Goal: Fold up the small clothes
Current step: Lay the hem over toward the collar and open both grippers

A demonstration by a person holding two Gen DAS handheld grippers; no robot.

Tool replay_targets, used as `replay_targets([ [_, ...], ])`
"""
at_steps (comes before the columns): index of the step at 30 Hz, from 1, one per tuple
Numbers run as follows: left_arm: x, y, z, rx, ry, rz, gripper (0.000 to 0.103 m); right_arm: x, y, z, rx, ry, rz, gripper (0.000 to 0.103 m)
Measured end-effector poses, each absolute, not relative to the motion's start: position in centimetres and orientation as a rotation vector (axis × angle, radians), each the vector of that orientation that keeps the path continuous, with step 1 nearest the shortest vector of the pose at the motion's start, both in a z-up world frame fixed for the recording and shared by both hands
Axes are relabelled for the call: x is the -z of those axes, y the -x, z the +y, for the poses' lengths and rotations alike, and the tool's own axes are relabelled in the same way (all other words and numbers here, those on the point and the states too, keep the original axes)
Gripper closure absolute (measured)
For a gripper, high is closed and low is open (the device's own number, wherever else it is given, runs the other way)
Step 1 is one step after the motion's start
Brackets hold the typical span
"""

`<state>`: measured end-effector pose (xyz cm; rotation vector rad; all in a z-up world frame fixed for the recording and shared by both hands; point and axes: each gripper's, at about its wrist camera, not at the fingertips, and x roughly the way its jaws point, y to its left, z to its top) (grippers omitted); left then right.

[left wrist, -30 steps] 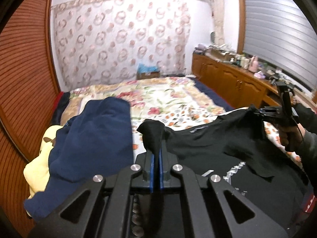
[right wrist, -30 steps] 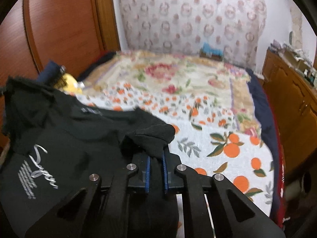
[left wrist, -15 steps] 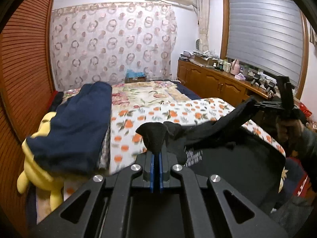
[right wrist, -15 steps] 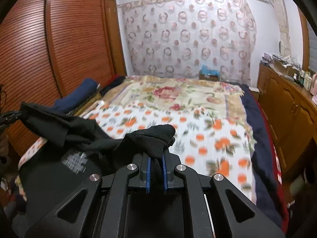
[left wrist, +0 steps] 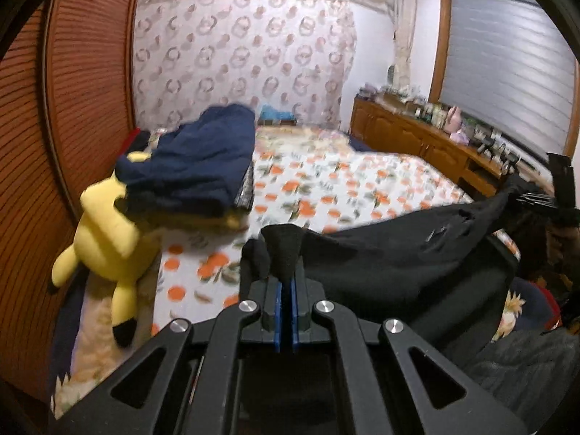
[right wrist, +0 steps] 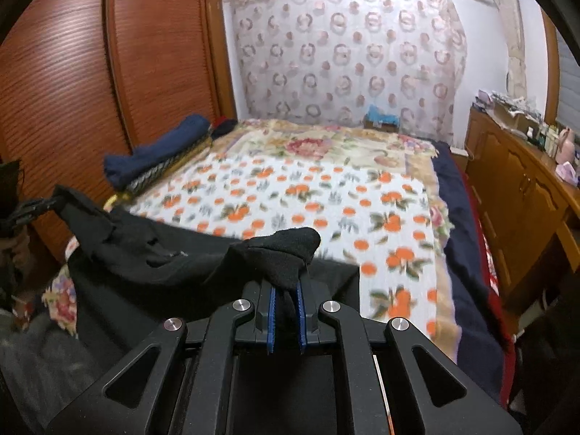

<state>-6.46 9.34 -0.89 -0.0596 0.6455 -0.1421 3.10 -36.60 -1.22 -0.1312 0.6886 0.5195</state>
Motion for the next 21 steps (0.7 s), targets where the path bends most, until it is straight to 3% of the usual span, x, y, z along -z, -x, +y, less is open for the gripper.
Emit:
replay_targets([
  [9, 4.1, 6.6, 9.6, 0.132, 0.052, 0.717, 0.097, 7.9, -2.9, -37.8, -0.457, 0.116, 0.873, 0.095],
  [12, 3.6, 6.8, 10.1, 0.123, 0.048, 0.702, 0.086, 7.4, -3.2, -37.8, -0.452, 0.120, 0.859, 0.092],
  [14, 3.3, 6.9, 10.3, 0.122, 0.051, 0.688, 0.071, 7.0, -3.2, -37.5, -0.448, 0.143, 0.850, 0.090],
  [17, 2.8, 6.4, 10.8, 0.091, 0.044, 0.679, 0.059, 6.5, -2.9, -37.5, -0.446, 0.162, 0.836, 0.086],
  [21, 2.7, 5.1, 10.9, 0.091, 0.025, 0.680, 0.053, 5.3, -3.1, -37.9, -0.418, 0.184, 0.807, 0.067],
])
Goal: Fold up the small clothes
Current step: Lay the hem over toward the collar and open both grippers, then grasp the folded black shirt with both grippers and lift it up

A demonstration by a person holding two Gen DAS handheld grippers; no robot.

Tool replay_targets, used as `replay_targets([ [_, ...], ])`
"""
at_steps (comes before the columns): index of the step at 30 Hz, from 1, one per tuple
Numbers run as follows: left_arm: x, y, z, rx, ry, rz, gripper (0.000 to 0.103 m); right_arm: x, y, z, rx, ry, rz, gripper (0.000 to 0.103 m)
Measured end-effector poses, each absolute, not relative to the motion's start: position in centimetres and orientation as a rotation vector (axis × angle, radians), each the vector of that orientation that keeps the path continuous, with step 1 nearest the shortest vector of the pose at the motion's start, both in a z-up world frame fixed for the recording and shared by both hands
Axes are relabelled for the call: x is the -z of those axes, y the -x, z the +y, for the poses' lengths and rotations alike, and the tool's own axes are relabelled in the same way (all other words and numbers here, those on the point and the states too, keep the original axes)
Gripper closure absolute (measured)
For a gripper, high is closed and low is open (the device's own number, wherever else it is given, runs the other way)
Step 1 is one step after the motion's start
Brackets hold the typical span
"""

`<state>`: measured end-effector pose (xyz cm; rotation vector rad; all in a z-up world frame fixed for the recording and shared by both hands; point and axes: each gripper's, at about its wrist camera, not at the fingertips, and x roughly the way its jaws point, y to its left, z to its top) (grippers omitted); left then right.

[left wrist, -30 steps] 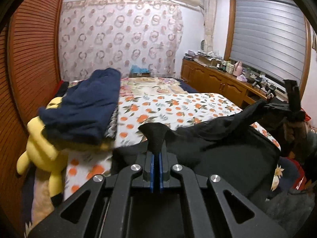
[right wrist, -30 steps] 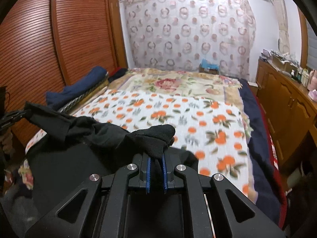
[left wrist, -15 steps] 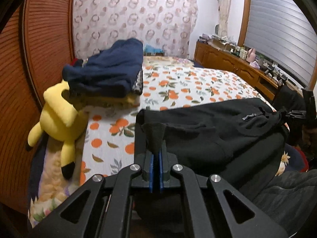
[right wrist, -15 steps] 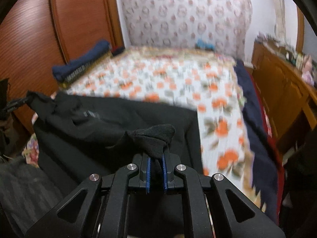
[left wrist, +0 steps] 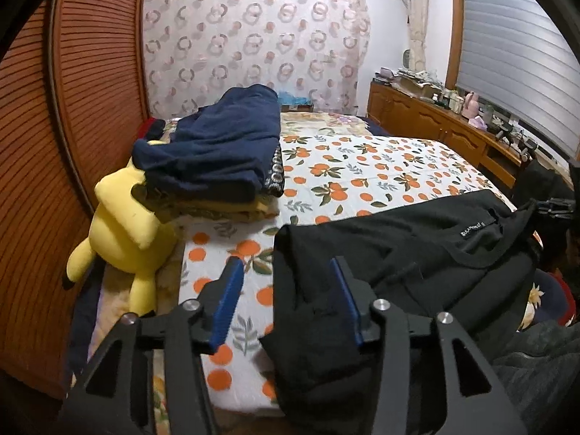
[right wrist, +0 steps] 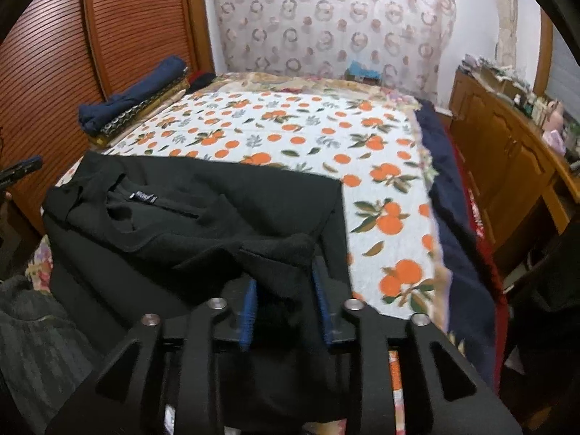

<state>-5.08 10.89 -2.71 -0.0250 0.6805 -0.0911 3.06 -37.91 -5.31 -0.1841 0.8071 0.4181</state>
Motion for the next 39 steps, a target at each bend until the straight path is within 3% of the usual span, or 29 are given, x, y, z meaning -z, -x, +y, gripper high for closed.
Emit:
replay_targets([
  [10, 4.8, -1.4, 10.8, 0.128, 0.042, 0.754, 0.050, 3.4, -6.5, -37.6, -0.404, 0.217, 0.721, 0.046],
  [22, 7.5, -4.9, 9.8, 0.124, 0.016, 0.857, 0.050, 2.4, -11.0, -37.4, -0.411, 0.163, 0.688, 0.041],
  [31, 8.8, -5.6, 10.0, 0.123, 0.027, 0.909, 0.050, 8.4, -14.3, -36.5, -0.421, 0.197, 0.855, 0.041],
  [39, 9.1, -5.8, 10.0, 0.126, 0.039, 0.918, 0.050, 9.8, -15.1, -36.6, -0.420, 0.180, 0.895, 0.041],
])
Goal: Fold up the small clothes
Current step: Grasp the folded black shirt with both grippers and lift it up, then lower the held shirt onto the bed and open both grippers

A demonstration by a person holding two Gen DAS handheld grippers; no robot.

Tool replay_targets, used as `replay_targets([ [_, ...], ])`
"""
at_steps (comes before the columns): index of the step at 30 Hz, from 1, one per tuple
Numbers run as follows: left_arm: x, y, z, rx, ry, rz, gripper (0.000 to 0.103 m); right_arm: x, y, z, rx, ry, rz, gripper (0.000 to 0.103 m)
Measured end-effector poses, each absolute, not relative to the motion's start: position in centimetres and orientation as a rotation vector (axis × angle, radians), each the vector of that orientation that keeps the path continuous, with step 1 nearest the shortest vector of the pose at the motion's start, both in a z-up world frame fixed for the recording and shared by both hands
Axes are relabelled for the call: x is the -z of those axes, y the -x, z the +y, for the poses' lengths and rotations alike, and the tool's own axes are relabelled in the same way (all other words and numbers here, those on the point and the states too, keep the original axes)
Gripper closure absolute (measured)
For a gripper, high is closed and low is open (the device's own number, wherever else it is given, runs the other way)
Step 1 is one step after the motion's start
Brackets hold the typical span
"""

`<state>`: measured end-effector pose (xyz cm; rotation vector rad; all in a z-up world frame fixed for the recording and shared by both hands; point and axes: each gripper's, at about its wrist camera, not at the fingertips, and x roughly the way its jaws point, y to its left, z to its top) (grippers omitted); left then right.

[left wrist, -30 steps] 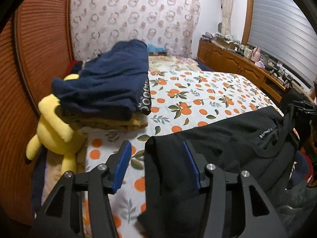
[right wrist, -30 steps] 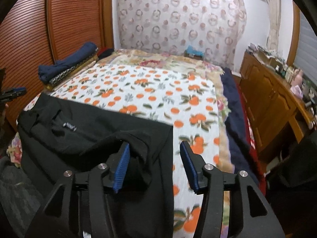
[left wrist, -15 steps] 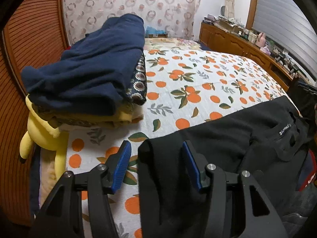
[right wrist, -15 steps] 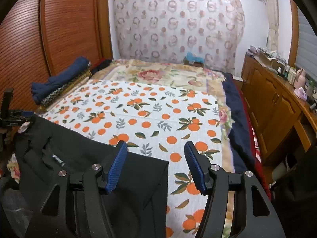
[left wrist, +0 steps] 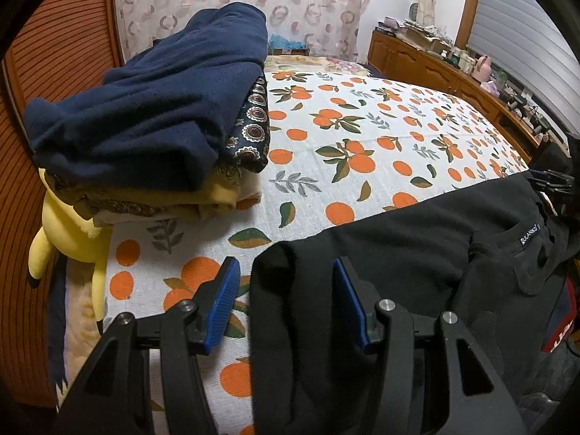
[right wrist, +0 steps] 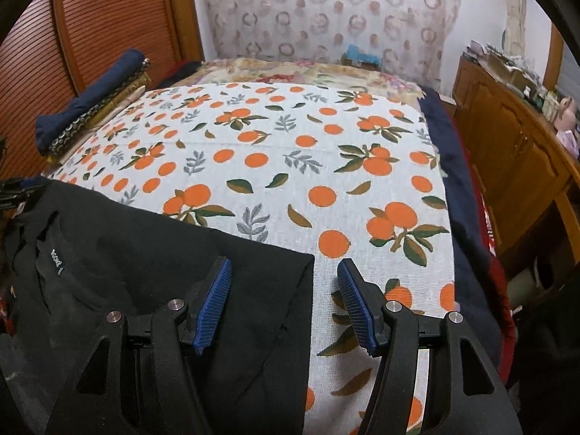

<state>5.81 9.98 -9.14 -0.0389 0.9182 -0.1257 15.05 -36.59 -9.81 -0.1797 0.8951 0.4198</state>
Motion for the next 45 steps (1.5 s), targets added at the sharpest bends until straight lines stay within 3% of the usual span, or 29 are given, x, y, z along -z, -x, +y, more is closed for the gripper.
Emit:
replay_targets([
  [8, 9.1, -5.8, 9.9, 0.131, 0.036, 0.913, 0.052, 10.3, -14.8, -36.0, -0.433, 0.191, 0.896, 0.041],
  [9, 9.0, -5.9, 9.8, 0.140, 0.034, 0.912, 0.056, 10.3, -14.7, -35.8, -0.440, 0.196, 0.894, 0.046],
  [11, 8.9, -5.9, 9.6, 0.175, 0.039, 0.913, 0.077, 10.2, -14.4, -35.4, -0.476, 0.197, 0.897, 0.064],
  [13, 8.8, -5.8, 9.1, 0.195, 0.039, 0.916, 0.090, 10.1, -13.9, -34.6, -0.519, 0.210, 0.905, 0.091],
  [15, 8.2, -5.3, 8.6, 0.208, 0.025, 0.891, 0.093, 9.9, -13.0, -33.8, -0.539, 0.245, 0.890, 0.094],
  [21, 1.3, -1.8, 8.4, 0.257, 0.076, 0.698, 0.094, 5.1, -9.5, -34.4, -0.546, 0.201, 0.747, 0.096],
  [30, -10.8, 0.5, 6.1, 0.337, -0.006, 0.459, 0.094, -7.8, -4.4, -34.7, -0.492, 0.317, 0.505, 0.096],
  [45, -23.7, 5.5, 10.2, 0.260, -0.045, 0.165, 0.094, -23.2, 2.7, -35.6, -0.426, 0.375, 0.160, 0.096],
])
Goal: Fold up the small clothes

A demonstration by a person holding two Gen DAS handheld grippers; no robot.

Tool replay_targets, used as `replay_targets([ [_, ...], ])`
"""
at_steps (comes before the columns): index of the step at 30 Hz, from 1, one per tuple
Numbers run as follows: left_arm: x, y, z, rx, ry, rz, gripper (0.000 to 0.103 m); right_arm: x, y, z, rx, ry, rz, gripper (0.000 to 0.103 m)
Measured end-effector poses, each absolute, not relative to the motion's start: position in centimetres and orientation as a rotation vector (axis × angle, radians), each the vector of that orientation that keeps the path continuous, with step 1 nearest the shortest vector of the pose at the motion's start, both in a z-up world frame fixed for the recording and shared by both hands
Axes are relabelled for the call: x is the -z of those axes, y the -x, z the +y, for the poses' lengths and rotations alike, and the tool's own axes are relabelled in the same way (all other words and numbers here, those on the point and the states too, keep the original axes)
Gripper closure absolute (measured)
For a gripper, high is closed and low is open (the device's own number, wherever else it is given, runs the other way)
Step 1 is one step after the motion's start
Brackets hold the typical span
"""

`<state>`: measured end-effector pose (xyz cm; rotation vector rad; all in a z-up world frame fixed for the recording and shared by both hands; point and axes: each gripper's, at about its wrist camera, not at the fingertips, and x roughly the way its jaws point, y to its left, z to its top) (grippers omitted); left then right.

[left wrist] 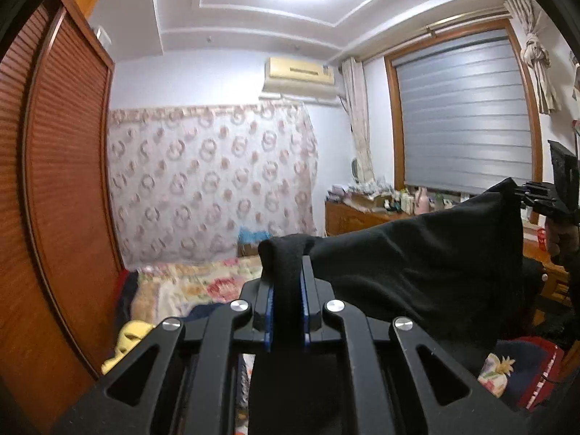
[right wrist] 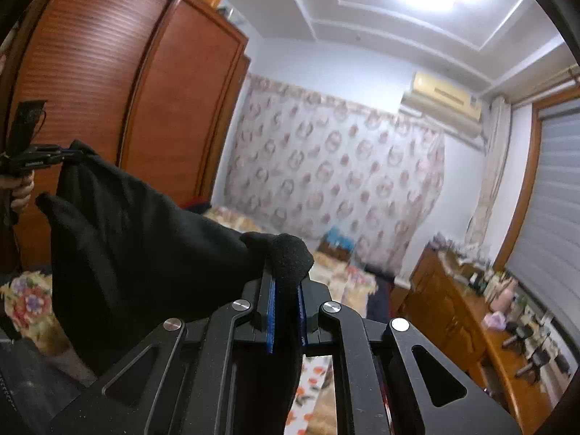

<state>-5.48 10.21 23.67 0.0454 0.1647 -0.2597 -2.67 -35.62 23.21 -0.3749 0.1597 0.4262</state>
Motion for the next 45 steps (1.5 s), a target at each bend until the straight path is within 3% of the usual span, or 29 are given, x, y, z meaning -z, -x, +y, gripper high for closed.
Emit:
replay_targets([
  [7, -26.2, 6.0, 11.2, 0.243, -0.049, 0.095, 0.094, -28.0, 4.2, -36.3, -0.422, 0.356, 0.077, 0.096],
  [13, -24.6, -0.4, 11.0, 0.196, -0.053, 0.146, 0.094, -27.8, -0.5, -36.1, -0.390, 0.363, 0.137, 0.096],
  [18, -18.7, -11.5, 10.3, 0.140, -0.048, 0.257, 0.093, -23.6, -10.8, -35.3, -0.330, 0.373, 0.255, 0.096],
  [23, -11.5, -22.3, 8.4, 0.096, -0.075, 0.403, 0.083, -16.0, -23.2, -34.6, -0.247, 0.378, 0.368, 0.095],
  [26, -7.8, -26.1, 7.3, 0.110, -0.085, 0.519, 0.077, -10.0, -29.9, -34.7, -0.183, 0.349, 0.530, 0.077],
  [27, -6.8, -26.4, 6.7, 0.104, -0.103, 0.532, 0.075, -8.3, -31.4, -34.8, -0.174, 0.332, 0.580, 0.074],
  [29, -5.3, -26.5, 6.0, 0.110, -0.125, 0.551, 0.056, -5.9, -32.8, -35.0, -0.154, 0.328, 0.615, 0.073],
  [31, -4.0, -26.7, 6.0, 0.115, -0.123, 0.583, 0.048, -3.8, -33.4, -35.2, -0.180, 0.310, 0.647, 0.070],
  [45, 0.2, -19.1, 3.3, 0.194, -0.087, 0.678, 0.047, 2.8, -28.4, -35.7, -0.258, 0.243, 0.748, 0.068],
])
